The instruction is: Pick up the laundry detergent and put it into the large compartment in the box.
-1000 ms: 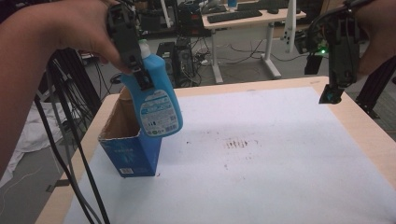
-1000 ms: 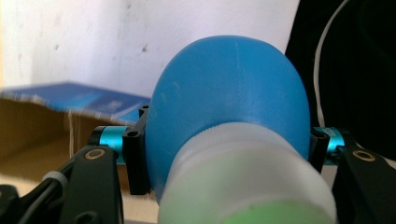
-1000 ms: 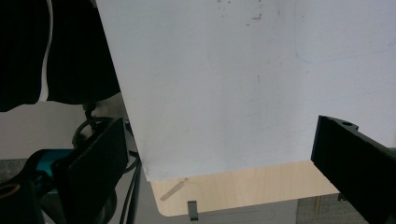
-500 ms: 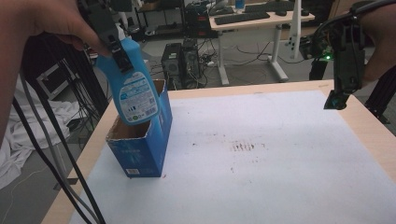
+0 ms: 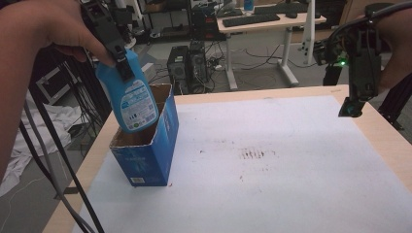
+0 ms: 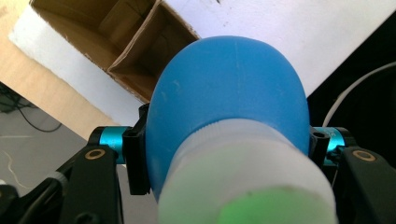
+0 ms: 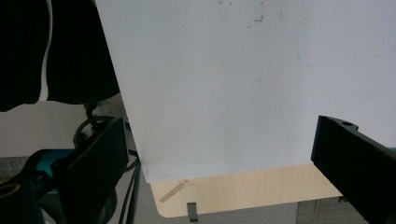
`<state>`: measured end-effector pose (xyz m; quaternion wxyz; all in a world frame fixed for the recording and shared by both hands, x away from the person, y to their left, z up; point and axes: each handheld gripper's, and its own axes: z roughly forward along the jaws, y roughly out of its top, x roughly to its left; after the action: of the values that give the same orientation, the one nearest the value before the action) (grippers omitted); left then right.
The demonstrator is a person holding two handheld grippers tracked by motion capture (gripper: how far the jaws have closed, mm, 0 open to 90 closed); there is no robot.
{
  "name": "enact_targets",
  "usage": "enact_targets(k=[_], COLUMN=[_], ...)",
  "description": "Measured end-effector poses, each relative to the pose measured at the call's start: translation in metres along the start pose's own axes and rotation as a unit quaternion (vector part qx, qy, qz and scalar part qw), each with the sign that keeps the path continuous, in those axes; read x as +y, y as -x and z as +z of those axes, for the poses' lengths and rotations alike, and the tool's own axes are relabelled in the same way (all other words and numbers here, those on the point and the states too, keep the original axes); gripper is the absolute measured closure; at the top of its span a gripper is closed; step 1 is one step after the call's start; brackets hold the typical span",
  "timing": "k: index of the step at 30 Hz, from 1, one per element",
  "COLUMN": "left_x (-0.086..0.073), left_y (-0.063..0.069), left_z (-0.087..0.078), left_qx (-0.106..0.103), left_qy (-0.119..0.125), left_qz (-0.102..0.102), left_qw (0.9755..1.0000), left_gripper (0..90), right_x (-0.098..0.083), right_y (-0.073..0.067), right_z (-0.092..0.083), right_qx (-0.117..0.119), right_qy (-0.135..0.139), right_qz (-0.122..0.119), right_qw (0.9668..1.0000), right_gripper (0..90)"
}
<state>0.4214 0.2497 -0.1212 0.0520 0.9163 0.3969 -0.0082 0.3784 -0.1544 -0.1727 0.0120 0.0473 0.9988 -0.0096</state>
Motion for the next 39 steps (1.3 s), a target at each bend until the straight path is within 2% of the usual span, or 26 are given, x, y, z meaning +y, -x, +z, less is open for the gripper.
enact_targets(k=[5, 12, 19, 27, 29, 30, 31, 32, 33, 34, 36, 38, 39], left_x=[0.0, 0.004, 0.003, 0.003, 0.003, 0.002, 0.002, 0.002, 0.002, 0.002, 0.002, 0.002, 0.001], left_y=[-0.009, -0.011, -0.012, -0.014, -0.014, -0.015, -0.014, -0.015, -0.016, -0.016, -0.016, -0.015, -0.014], left_z=[0.01, 0.027, 0.051, 0.081, 0.083, 0.091, 0.095, 0.098, 0.101, 0.107, 0.115, 0.121, 0.124], left_qx=[0.004, 0.021, 0.0, 0.003, 0.002, 0.001, -0.001, 0.001, 0.001, -0.001, 0.0, 0.003, 0.004], left_qy=[-0.003, -0.025, -0.021, -0.042, -0.043, -0.044, -0.04, -0.039, -0.049, -0.047, -0.056, -0.049, -0.052], left_qz=[-0.038, -0.051, -0.067, -0.054, -0.05, -0.038, -0.039, -0.03, -0.015, -0.021, -0.01, 0.01, 0.011], left_qw=[0.9992, 0.9982, 0.9975, 0.9977, 0.9978, 0.9983, 0.9984, 0.9988, 0.9987, 0.9987, 0.9984, 0.9988, 0.9986], left_gripper=[37.9, 37.9, 37.9, 37.9, 37.9, 37.9, 37.9, 37.9, 37.9, 37.9, 37.9, 37.9, 37.9], right_x=[-0.001, -0.001, 0.0, 0.002, 0.002, 0.003, 0.002, 0.002, 0.002, 0.002, 0.001, 0.001, 0.001], right_y=[-0.001, 0.0, -0.001, -0.001, -0.001, -0.001, -0.001, -0.001, -0.001, -0.001, -0.001, -0.001, -0.001], right_z=[-0.001, -0.001, 0.0, 0.002, 0.003, 0.003, 0.001, 0.001, 0.0, 0.0, 0.0, 0.001, 0.001], right_qx=[-0.001, -0.002, -0.002, 0.0, 0.001, 0.002, 0.0, 0.0, 0.0, 0.0, 0.0, -0.001, -0.001], right_qy=[0.0, 0.0, 0.001, -0.001, -0.001, -0.002, -0.005, -0.003, -0.003, -0.002, -0.002, -0.004, -0.004], right_qz=[0.007, 0.001, 0.005, 0.0, -0.003, -0.003, -0.002, -0.001, -0.001, -0.001, 0.0, -0.003, 0.0], right_qw=[1.0, 1.0, 1.0, 1.0, 1.0, 1.0, 1.0, 1.0, 1.0, 1.0, 1.0, 1.0, 1.0], right_gripper=[3.3, 3.3, 3.3, 3.3, 3.3, 3.3, 3.3, 3.3, 3.3, 3.3, 3.3, 3.3, 3.3])
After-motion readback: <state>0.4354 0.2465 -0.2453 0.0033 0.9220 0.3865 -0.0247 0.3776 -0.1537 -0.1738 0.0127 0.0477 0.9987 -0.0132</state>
